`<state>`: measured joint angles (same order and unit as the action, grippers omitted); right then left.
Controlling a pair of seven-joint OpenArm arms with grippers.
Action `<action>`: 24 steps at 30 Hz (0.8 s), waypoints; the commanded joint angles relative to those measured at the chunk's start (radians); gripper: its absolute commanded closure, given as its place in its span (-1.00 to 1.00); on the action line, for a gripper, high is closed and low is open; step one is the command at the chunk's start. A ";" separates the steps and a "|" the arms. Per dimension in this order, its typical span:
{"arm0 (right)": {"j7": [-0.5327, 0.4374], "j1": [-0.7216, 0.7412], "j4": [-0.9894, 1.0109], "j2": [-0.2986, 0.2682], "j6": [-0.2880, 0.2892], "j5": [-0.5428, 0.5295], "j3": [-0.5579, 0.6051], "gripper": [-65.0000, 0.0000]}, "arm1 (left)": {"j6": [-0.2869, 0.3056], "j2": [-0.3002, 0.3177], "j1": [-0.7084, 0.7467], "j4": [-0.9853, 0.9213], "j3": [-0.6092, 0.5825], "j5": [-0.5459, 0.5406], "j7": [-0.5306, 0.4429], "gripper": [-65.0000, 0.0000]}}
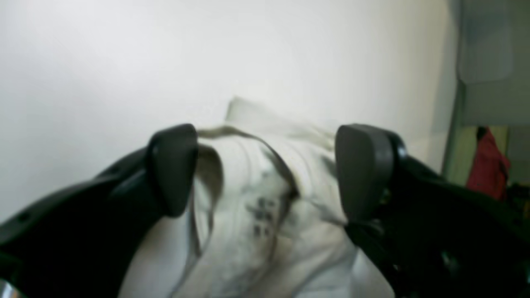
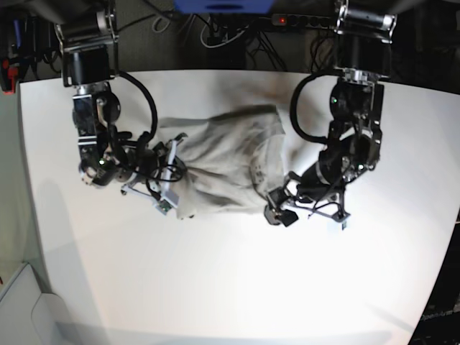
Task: Layout the t-shirt on the table in an organized manner, then fold the t-shirt properly
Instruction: 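Grasp the bundle's edges with both grippers and square it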
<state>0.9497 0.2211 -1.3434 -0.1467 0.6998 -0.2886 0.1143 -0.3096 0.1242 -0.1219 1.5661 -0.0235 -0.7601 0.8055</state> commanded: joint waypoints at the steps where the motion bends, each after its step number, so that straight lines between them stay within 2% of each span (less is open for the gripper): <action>1: 0.001 0.021 -0.011 -0.004 -0.002 0.005 -0.001 1.00 | 0.002 0.012 -0.006 0.040 -0.003 -0.006 0.007 -0.56; 5: -0.001 0.021 -0.011 -0.006 -0.002 0.005 -0.001 1.00 | 0.002 0.053 0.009 0.010 -0.049 -0.005 0.018 -0.56; 10: -0.001 0.022 -0.011 -0.006 -0.002 0.005 -0.001 1.00 | 0.002 0.114 -0.002 -0.083 -0.166 -0.005 0.015 -0.56; 17: -0.001 0.024 -0.011 -0.004 -0.002 0.005 -0.001 1.00 | 0.002 0.113 -0.075 -0.207 -0.258 -0.005 0.008 -0.57; 24: -0.001 0.024 -0.011 -0.003 -0.002 0.005 -0.001 1.00 | 0.002 0.108 -0.118 -0.332 -0.382 -0.005 -0.128 -0.56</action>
<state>0.9527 0.2264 -1.3434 -0.1463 0.7013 -0.2855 0.1143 -0.2859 0.2306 -0.2420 1.2449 -0.4026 -0.7559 0.6224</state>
